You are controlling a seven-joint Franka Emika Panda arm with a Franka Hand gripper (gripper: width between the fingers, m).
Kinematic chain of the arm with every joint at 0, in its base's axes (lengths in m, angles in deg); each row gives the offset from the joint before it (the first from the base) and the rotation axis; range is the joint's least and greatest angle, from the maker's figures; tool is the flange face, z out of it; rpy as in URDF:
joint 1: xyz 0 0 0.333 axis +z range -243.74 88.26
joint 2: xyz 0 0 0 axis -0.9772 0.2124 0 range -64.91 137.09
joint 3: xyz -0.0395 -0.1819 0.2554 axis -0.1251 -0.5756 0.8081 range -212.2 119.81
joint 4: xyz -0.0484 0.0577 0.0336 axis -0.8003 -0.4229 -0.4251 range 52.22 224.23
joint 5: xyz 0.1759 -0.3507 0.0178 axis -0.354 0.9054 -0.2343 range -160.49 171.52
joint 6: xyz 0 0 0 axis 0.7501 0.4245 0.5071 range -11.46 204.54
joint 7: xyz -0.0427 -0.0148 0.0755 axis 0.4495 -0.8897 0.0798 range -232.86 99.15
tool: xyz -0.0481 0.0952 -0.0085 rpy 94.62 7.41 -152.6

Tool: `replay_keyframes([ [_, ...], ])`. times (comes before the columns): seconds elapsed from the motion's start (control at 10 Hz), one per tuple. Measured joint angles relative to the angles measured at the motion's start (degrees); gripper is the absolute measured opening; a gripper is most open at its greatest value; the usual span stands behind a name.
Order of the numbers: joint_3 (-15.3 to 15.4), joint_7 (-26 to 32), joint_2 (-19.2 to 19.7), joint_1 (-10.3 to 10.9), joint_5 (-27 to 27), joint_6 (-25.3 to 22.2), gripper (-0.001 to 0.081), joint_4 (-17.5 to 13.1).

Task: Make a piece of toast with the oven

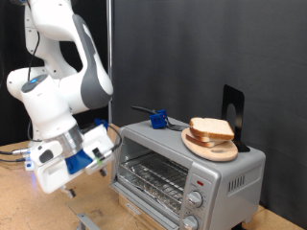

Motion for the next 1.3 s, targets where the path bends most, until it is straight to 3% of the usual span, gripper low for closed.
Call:
replay_keyframes([
  [0.3,-1.46,6.08,-6.46,-0.11,-4.56,-8.27,0.0808,-0.19],
  [0.7,-2.07,2.65,-14.64,-0.32,-3.15,-12.15,0.0808,0.43],
  [0.8,-2.06,3.08,-14.45,-0.30,-3.20,-12.15,0.0808,0.44],
  [1.1,-1.66,10.92,-16.40,1.45,-6.01,-17.62,0.0808,-1.29],
  [1.3,-0.04,15.74,-19.36,2.91,-6.89,-15.73,0.0808,-1.75],
])
